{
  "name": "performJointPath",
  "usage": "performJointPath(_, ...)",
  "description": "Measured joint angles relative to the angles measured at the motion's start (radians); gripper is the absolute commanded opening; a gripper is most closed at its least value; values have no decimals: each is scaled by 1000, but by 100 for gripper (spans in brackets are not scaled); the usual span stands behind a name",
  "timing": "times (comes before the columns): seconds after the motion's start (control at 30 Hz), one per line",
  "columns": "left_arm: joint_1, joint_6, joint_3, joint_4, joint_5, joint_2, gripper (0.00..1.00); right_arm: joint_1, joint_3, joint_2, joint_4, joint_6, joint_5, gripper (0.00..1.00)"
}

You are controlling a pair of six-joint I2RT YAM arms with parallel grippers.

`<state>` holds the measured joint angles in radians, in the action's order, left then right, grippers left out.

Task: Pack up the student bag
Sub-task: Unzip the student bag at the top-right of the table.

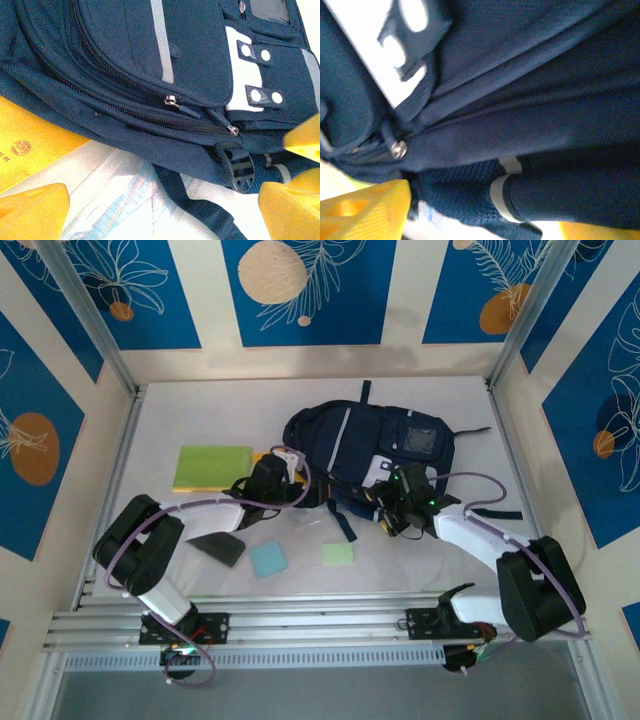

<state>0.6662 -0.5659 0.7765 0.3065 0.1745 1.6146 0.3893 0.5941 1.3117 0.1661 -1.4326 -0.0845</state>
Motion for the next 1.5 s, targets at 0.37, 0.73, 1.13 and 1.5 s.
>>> performJointPath(0.37,11,34,-19,9,18,-3,89,-57,18,51,-19,109,-62,0)
performJointPath(0.73,78,114,30,27,72,35,77,-109,138,-61,39,192,3,0)
performJointPath(1.13,109,169,102,132,23,161,68,-113,167,-60,35,190,51,0)
performJointPath(1.5,109,229,169,296,4,314,64,-116,167,-60,12,152,105,0)
